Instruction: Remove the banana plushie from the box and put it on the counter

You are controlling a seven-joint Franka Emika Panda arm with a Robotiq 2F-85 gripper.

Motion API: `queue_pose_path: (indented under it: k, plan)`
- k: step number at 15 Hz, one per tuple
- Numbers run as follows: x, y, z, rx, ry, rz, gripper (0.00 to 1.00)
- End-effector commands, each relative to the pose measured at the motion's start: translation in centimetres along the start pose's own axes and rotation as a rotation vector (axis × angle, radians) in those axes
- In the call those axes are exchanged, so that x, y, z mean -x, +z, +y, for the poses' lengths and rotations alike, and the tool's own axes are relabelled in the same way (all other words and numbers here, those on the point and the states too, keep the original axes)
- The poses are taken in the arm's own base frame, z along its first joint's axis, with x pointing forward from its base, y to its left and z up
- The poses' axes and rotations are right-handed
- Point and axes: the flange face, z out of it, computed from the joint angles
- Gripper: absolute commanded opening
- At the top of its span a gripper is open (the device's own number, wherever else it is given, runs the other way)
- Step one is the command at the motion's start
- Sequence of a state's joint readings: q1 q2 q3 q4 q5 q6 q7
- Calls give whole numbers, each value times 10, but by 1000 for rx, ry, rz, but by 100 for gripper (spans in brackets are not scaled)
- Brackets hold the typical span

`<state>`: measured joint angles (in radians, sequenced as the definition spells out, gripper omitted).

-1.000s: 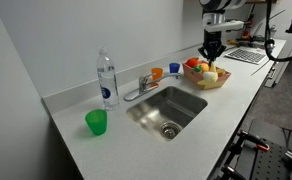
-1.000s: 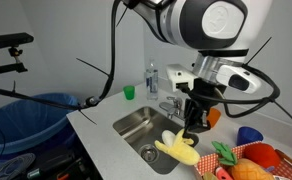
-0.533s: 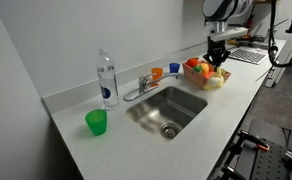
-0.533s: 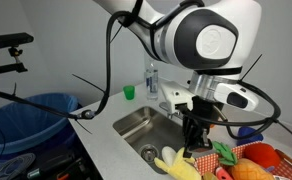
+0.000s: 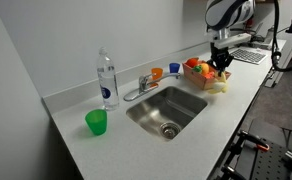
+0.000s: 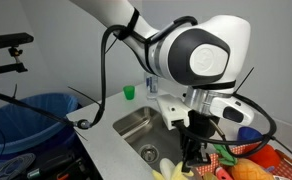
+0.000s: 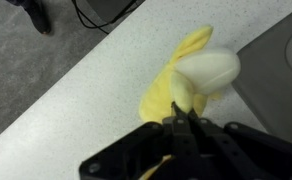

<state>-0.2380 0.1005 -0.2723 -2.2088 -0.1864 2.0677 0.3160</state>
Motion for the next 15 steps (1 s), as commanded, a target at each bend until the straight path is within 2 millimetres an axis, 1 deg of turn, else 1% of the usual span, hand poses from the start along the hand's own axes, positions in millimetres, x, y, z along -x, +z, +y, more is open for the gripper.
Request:
queue_pose_path:
  k: [1,2,8,10,11,12,13,15]
  plan:
    - [7,-1,8,7,-1,15,28]
    - [6,-1,9,5,1,14,29]
    - [4,-6,8,-3,14,13,74]
    - [1,-13,8,-19,16,19,87]
    - [0,-18,7,-30,22,26,95]
    - [-1,-23,6,-39,34,34,100]
    - [-3,-8,3,-10,12,14,86]
    - [-4,-15,4,-16,16,27,100]
